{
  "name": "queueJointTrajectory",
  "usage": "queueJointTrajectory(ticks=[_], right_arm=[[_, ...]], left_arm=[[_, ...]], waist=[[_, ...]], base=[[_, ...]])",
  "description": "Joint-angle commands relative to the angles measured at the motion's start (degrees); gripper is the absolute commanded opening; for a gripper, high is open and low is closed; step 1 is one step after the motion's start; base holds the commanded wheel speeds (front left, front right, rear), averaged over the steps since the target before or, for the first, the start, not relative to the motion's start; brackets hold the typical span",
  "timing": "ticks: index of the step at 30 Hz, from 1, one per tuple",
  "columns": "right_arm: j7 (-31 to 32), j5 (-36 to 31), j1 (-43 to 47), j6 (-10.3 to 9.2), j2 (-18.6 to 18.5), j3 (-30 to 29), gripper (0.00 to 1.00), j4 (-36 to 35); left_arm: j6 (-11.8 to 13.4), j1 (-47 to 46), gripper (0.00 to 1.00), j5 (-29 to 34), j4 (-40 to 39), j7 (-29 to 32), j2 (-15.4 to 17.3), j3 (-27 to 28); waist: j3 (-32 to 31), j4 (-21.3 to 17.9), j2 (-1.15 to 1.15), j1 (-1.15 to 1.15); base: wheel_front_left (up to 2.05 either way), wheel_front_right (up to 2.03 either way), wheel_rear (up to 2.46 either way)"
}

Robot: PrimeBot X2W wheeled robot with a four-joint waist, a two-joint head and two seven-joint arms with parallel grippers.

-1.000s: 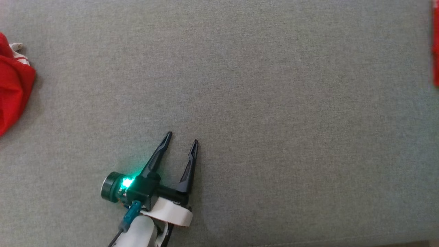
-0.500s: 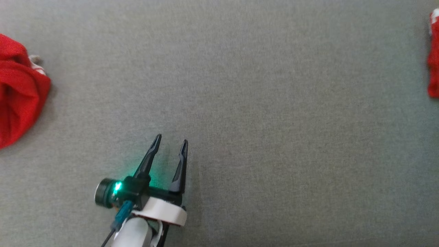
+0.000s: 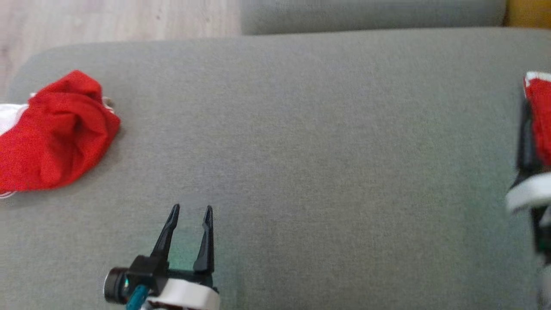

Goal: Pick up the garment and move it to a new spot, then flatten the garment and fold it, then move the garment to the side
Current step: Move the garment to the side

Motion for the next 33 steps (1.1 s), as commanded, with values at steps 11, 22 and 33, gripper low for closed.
queueJointTrajectory(ticks=[11, 22, 33], right_arm=[[-9.30, -5.36, 15.46, 0.41, 9.92, 7.66, 1.00, 0.39], [-11.81, -7.25, 18.33, 0.41, 12.04, 5.51, 1.00, 6.14], [-11.88, -5.10, 17.77, 0.41, 12.08, 6.20, 1.00, 5.73]], left_arm=[[-0.63, 3.45, 1.00, 1.66, -1.79, -0.29, -0.08, 5.31], [-0.38, 5.84, 1.00, 1.75, 0.39, -0.29, -0.10, 7.82], [-0.61, 4.95, 1.00, 1.87, 2.08, -0.29, -0.10, 9.35]], waist=[[-7.47, 2.18, -0.01, 0.01], [-9.60, 1.18, -0.01, 0.01], [-9.50, 1.69, -0.01, 0.01]], base=[[0.00, 0.00, 0.00], [0.00, 0.00, 0.00], [0.00, 0.00, 0.00]])
